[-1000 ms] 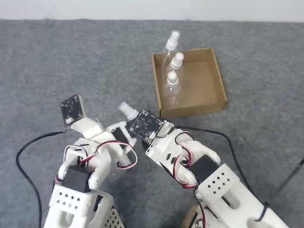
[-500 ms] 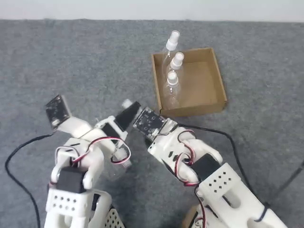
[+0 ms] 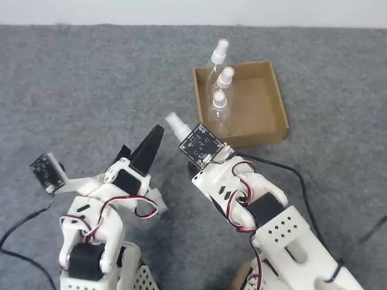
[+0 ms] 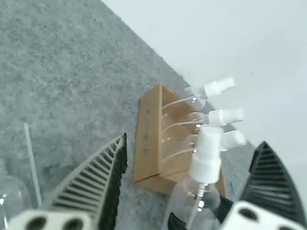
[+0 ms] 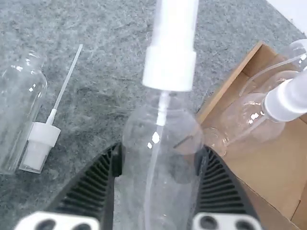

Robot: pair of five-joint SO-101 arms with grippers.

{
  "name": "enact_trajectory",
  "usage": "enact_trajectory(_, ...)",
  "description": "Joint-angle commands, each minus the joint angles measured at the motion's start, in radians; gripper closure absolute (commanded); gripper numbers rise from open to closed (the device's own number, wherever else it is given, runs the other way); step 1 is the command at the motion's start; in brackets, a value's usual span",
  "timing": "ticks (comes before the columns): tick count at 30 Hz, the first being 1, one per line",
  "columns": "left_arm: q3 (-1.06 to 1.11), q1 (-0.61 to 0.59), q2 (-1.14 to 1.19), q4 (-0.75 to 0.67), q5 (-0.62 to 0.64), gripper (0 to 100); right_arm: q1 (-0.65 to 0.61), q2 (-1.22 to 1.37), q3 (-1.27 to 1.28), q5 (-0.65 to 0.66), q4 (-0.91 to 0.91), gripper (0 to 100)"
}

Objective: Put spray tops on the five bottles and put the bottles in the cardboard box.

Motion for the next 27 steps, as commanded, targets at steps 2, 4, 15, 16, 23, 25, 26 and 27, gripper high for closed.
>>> enact_trajectory(2,-0.010,-0.005,0.017,-0.041,0.006,62,0.013,-0.105,-0.014,-0.014,-0.005,90.4)
enact_trajectory(4,-0.008,-0.005,0.011,-0.041,0.006,62,0.012,-0.176,-0.002,-0.035,0.027,90.1)
enact_trajectory(15,0.053,-0.005,0.008,-0.114,0.006,62,0.007,-0.630,0.207,-0.087,-0.005,90.3)
enact_trajectory(16,0.053,-0.005,0.008,-0.114,0.006,62,0.007,-0.654,0.222,-0.087,-0.013,90.3)
enact_trajectory(23,0.053,-0.005,0.008,-0.114,0.006,62,-0.064,-0.723,0.302,-0.087,-0.081,90.5)
enact_trajectory(25,0.054,-0.005,0.008,-0.114,0.006,62,-0.087,-0.725,0.325,-0.083,-0.108,90.5)
enact_trajectory(26,0.054,-0.005,0.008,-0.114,0.006,62,-0.096,-0.725,0.339,-0.066,-0.125,90.5)
enact_trajectory(27,0.054,-0.005,0.008,-0.114,0.006,62,-0.104,-0.725,0.353,-0.044,-0.142,90.5)
